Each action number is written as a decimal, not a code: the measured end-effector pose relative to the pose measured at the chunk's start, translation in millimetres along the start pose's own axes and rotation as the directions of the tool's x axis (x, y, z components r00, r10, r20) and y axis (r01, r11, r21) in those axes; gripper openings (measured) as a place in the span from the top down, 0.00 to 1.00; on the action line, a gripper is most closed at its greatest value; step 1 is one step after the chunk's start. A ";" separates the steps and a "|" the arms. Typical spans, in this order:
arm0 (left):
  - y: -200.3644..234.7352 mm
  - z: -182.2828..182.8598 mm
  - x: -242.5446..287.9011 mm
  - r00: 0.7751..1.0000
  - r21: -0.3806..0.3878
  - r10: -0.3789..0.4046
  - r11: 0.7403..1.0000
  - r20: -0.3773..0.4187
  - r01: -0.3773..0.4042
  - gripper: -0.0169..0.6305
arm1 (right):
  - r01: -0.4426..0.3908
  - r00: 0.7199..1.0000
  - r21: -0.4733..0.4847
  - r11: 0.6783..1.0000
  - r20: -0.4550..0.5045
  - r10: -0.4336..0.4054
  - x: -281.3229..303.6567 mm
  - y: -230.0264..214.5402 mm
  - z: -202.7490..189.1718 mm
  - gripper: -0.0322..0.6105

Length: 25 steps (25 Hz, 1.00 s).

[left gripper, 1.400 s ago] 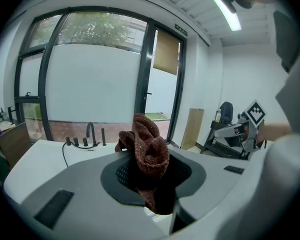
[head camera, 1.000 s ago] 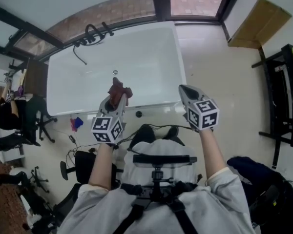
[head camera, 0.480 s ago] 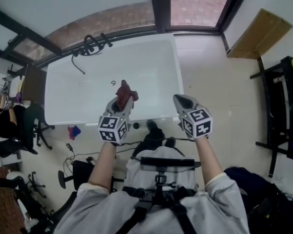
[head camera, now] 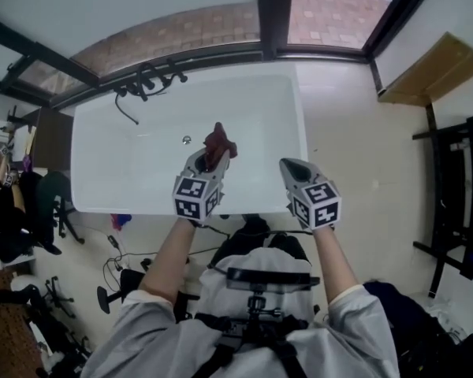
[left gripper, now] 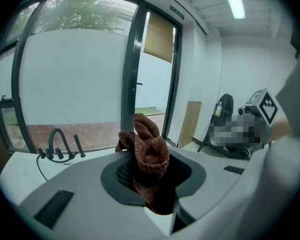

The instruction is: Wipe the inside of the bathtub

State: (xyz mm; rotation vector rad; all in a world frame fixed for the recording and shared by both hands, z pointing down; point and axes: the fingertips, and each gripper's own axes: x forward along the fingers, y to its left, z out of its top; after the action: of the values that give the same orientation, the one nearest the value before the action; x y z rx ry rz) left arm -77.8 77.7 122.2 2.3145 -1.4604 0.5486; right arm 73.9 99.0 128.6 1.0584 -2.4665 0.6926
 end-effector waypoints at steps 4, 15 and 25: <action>25.3 11.2 48.9 1.000 0.013 0.007 1.000 -0.011 -0.007 0.82 | 0.005 1.000 0.009 1.000 -0.012 -0.005 37.2 -18.3 14.9 0.93; 89.1 -24.9 193.5 0.996 -0.024 0.085 0.996 -0.036 -0.086 0.82 | -0.043 0.998 -0.038 0.998 -0.045 0.041 164.6 -87.5 8.8 0.93; 150.2 -107.6 361.4 0.981 0.376 0.162 0.920 -0.103 -0.113 0.82 | -0.060 0.996 -0.021 0.998 -0.072 0.058 310.1 -172.7 -63.3 0.93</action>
State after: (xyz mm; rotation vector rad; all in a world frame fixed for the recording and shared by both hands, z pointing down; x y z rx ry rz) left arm -86.5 -211.2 407.1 2.3988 -1.5748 1.0803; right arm 9.8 -143.8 387.2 0.9400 -2.4472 0.7060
